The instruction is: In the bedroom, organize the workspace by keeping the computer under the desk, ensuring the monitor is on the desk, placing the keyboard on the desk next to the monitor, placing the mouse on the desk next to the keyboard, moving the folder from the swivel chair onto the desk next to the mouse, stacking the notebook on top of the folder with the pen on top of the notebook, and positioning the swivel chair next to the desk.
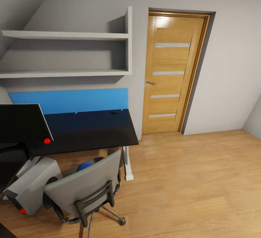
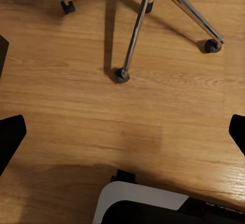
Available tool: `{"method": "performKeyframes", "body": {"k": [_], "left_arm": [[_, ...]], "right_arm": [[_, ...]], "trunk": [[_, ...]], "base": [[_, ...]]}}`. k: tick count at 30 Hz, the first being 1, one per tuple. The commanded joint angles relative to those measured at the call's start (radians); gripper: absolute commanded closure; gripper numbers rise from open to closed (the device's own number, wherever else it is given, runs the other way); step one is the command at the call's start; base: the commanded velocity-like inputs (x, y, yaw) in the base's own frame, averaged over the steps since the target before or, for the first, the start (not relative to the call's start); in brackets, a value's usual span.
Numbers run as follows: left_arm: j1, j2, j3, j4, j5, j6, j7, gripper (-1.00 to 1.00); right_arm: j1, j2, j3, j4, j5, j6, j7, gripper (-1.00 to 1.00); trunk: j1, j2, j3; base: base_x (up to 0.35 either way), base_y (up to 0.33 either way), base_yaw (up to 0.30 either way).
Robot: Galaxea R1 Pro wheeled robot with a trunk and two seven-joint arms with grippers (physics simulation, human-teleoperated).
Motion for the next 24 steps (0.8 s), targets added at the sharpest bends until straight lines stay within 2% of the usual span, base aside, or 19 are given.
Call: {"method": "performKeyframes", "body": {"k": [1, 4, 7, 10, 24], "left_arm": [[0.000, 0.000, -0.004, -0.001, 0.009, -0.002, 0.001, -1.00], [0.000, -0.001, -0.004, -0.001, 0.009, -0.001, 0.001, -1.00], [0.000, -0.002, -0.005, -0.001, 0.008, -0.001, 0.000, -1.00], [0.000, -0.004, -0.010, -0.001, 0.005, -0.001, -0.002, -1.00], [0.000, -0.009, -0.017, 0.001, 0.001, -0.001, -0.004, -1.00]], "right_arm": [[0.000, 0.000, -0.001, -0.008, -0.003, -0.003, -0.001, -1.00], [0.000, -0.002, -0.001, -0.028, -0.025, -0.003, -0.001, -1.00], [0.000, -0.003, -0.002, -0.038, -0.064, -0.005, -0.001, -1.00], [0.000, -0.003, -0.002, -0.042, -0.081, -0.006, 0.000, -1.00], [0.000, -0.001, 0.005, -0.037, -0.080, -0.046, 0.000, -1.00]], "trunk": [[0.000, -0.001, -0.001], [0.000, -0.001, -0.001], [0.000, -0.001, -0.001], [0.000, -0.001, -0.001], [0.000, -0.001, -0.001]], "base": [[0.000, 0.000, 0.000], [0.039, 0.000, -0.061], [0.180, 0.000, -0.177], [0.193, 0.000, -0.230], [0.017, 0.000, -0.258]]}}
